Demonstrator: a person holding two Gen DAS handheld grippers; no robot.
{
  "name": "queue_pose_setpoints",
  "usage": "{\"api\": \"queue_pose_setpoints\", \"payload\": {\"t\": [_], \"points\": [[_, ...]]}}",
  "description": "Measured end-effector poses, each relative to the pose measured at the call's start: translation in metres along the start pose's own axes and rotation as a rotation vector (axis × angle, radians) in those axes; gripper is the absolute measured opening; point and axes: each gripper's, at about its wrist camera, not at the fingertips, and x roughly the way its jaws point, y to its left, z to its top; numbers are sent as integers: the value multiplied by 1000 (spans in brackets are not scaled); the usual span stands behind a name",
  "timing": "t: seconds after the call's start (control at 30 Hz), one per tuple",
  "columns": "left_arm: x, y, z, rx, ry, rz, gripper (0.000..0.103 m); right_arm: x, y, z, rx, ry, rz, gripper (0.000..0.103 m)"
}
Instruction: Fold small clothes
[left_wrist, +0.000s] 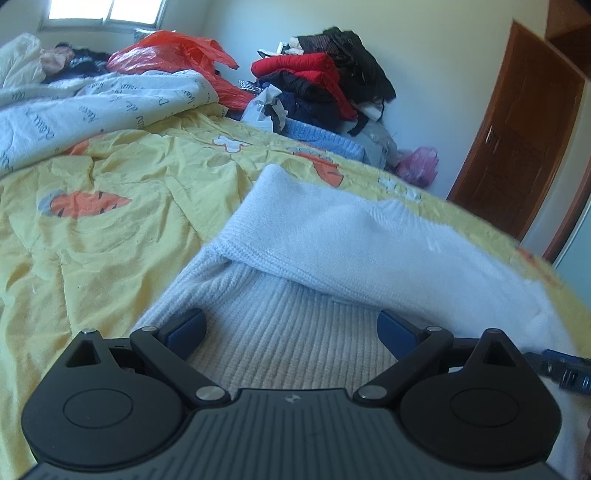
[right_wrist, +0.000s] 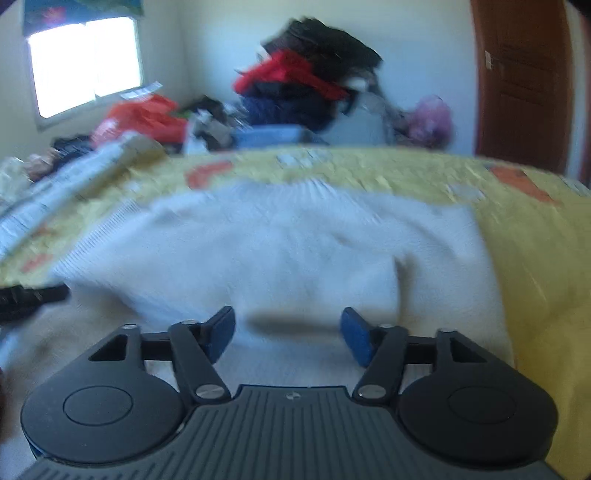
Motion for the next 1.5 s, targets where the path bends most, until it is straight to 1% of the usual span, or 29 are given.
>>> {"api": "queue_pose_setpoints", "payload": {"t": [0.03, 0.07, 0.1, 0.17, 0.23, 0.27, 0.43, 0.6, 0.83, 1.17, 1.5], "points": [[2, -4, 0, 24, 12, 10, 102, 0, 0, -9, -11, 0, -17, 71], [4, -9, 0, 52, 26, 18, 103, -3, 3, -17, -41, -23, -30, 73], [6, -14, 0, 85, 43, 32, 103, -4, 6, -21, -61, -11, -43, 80], [12, -26, -2, 167, 78, 74, 103, -4, 10, -26, -36, 39, -70, 91], [16, -37, -4, 239, 101, 109, 103, -8, 12, -31, -28, 40, -89, 93], [16, -40, -6, 260, 102, 119, 103, -10, 12, -33, -22, 41, -96, 93], [14, -39, -7, 264, 108, 114, 103, -18, 20, -42, -25, 56, -133, 102], [10, -43, -10, 283, 117, 117, 103, -25, 25, -48, -23, 57, -154, 102], [-4, -39, -18, 293, 125, 96, 103, -35, 29, -57, -14, 54, -169, 102], [-7, -41, -21, 301, 122, 101, 103, -35, 29, -57, -11, 52, -171, 103], [-16, -39, -26, 305, 124, 93, 103, -46, 32, -66, -5, 47, -179, 103]]}}
